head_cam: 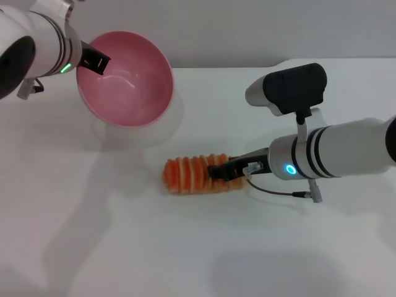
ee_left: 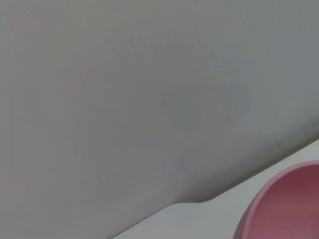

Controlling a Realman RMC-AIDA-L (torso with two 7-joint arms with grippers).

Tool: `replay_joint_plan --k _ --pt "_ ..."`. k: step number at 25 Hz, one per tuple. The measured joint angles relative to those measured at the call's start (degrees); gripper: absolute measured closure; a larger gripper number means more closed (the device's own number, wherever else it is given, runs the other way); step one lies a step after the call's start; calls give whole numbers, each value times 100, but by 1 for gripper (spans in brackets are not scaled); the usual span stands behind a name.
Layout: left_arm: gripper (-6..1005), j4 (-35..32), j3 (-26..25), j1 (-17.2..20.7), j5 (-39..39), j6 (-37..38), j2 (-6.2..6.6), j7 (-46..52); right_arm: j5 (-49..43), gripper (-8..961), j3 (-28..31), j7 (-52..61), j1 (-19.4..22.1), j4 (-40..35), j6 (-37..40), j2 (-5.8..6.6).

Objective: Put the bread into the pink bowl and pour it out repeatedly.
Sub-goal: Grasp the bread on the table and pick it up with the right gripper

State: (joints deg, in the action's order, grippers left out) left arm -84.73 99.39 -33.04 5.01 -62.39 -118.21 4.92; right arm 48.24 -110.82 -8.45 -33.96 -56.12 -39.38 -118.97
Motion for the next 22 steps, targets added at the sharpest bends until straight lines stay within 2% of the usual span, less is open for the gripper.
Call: replay_joint_plan --k 12,22 --pt "953 87 0 22 -1 16 -7 6 -617 504 438 -17 473 -1225 -523 16" --pt "953 186 0 5 -9 50 -9 9 -843 612 529 -6 916 -2490 -1034 3"
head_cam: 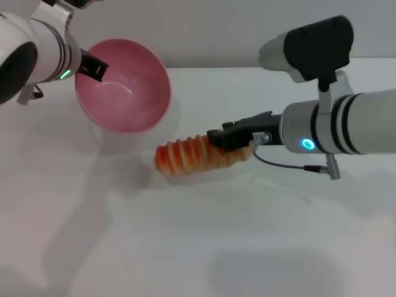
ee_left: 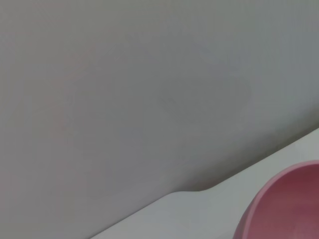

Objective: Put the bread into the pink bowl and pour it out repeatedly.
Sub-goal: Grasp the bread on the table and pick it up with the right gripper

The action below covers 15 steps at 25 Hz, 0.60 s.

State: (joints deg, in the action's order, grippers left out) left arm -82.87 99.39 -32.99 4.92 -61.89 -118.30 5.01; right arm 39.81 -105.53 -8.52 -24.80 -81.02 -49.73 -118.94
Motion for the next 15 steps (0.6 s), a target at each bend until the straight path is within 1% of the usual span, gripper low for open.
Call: replay_joint_plan --k 2,8,15 --pt "953 30 0 -1 -1 2 0 0 -72 644 33 1 100 -292 -127 -8" --pt "953 72 0 -17 -1 14 0 0 -388 670 125 159 265 -1038 -464 -16" --pt "952 233 -32 -21 1 23 9 0 -501 711 261 188 424 -1959 -879 -24"
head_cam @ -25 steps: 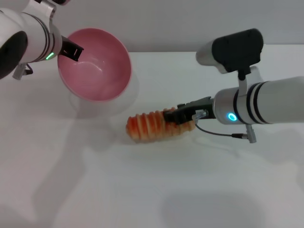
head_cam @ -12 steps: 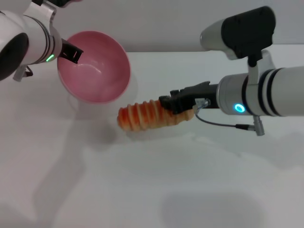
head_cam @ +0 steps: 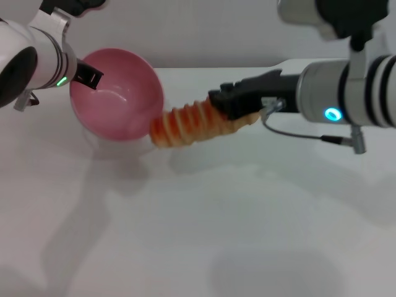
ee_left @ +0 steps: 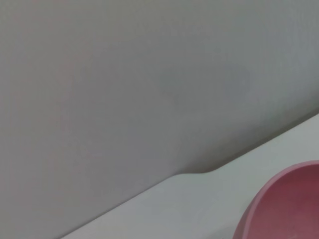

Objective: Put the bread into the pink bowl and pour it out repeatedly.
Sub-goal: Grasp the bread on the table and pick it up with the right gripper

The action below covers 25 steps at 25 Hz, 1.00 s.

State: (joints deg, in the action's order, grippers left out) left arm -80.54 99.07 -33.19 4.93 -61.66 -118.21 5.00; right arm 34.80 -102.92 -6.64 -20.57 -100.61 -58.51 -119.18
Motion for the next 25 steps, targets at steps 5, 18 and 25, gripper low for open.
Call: replay_joint_plan --k 5,18,25 --pt "952 40 7 30 -6 -72 7 -1 -313 770 219 126 88 -676 -376 0" --pt "952 -452 707 0 -954 -435 -40 -89 -591 914 441 167 61 -629 -408 18" --pt "952 -433 731 -50 -1050 -409 -41 -83 -596 955 399 113 197 -585 -353 4"
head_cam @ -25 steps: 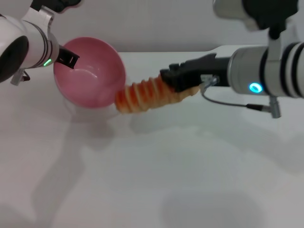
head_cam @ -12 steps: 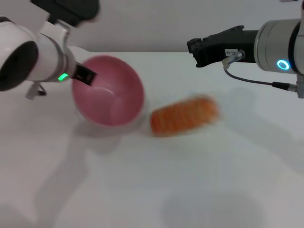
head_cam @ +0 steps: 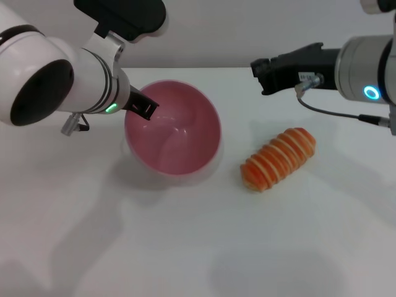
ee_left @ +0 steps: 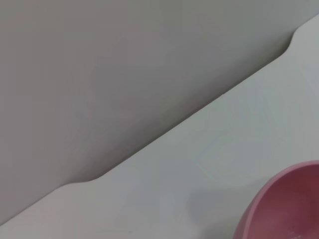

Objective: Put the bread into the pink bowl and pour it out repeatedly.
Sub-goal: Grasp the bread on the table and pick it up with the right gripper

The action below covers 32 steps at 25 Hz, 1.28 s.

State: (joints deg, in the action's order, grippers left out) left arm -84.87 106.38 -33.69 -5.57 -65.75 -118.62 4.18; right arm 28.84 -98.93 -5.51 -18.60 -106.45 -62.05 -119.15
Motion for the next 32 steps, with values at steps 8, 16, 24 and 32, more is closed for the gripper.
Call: replay_joint_plan --k 8,16,24,32 --pt "952 18 60 11 -6 -13 -4 3 58 937 394 154 308 496 46 1" --pt "952 26 67 -12 -6 0 -3 5 71 730 343 94 416 1497 266 25" --pt "952 74 66 -15 -6 17 -2 4 7 562 478 142 446 1679 518 26" --pt "952 164 73 -22 -6 109 -3 4 24 308 809 121 357 2302 715 36"
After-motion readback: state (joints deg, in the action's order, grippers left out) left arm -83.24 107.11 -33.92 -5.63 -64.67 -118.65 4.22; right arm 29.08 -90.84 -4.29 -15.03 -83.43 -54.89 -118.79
